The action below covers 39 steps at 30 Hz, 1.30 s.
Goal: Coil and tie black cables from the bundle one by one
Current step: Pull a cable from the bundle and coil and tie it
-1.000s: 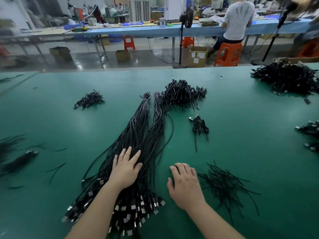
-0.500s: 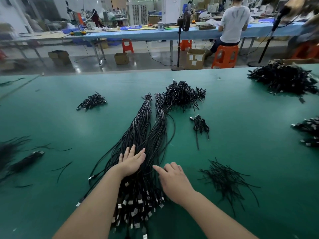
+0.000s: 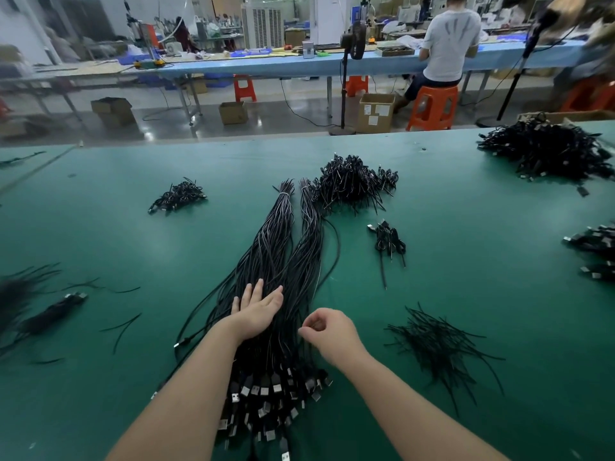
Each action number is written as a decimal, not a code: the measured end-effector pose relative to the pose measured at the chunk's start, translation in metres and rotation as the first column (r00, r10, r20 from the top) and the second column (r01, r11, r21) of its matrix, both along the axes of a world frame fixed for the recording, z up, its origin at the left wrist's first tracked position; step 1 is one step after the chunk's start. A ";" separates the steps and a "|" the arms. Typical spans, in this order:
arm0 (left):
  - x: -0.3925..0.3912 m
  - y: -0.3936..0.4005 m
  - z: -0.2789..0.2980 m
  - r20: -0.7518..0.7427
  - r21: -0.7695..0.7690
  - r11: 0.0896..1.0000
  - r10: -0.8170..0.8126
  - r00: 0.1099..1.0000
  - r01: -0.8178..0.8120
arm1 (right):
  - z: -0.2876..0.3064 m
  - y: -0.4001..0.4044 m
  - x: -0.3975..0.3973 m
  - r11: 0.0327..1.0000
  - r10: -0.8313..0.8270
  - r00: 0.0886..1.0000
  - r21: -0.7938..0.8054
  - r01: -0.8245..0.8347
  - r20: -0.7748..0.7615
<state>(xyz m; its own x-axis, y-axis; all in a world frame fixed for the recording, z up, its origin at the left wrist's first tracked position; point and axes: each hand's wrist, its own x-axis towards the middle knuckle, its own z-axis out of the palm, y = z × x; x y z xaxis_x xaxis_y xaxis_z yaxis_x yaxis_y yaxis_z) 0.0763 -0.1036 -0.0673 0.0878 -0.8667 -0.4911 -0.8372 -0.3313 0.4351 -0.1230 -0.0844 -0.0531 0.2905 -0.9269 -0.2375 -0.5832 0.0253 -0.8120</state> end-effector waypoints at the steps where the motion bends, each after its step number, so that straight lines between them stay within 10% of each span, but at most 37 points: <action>1: -0.001 0.000 0.000 0.003 -0.002 1.000 0.001 1.000 -0.001 | 0.000 0.001 -0.006 0.998 -0.031 0.997 0.064 0.027 0.072; 13: 0.001 0.001 -0.001 -0.017 -0.021 1.000 -0.001 1.000 0.000 | -0.018 0.024 -0.057 0.883 -0.280 0.757 0.468 -0.038 0.590; 24: -0.019 0.004 0.002 0.110 -0.298 0.951 0.120 0.987 -0.083 | 0.030 0.027 -0.044 0.970 -0.235 0.761 0.194 0.146 0.605; 31: -0.101 0.004 0.030 -0.317 -0.625 0.778 -0.178 0.932 -0.064 | 0.074 0.020 -0.039 0.987 -0.057 0.858 -0.098 0.124 0.510; 39: -0.105 0.001 0.018 -0.263 -0.611 0.784 -0.071 0.962 -0.109 | 0.160 0.023 -0.055 0.956 0.132 0.729 -0.282 0.087 0.672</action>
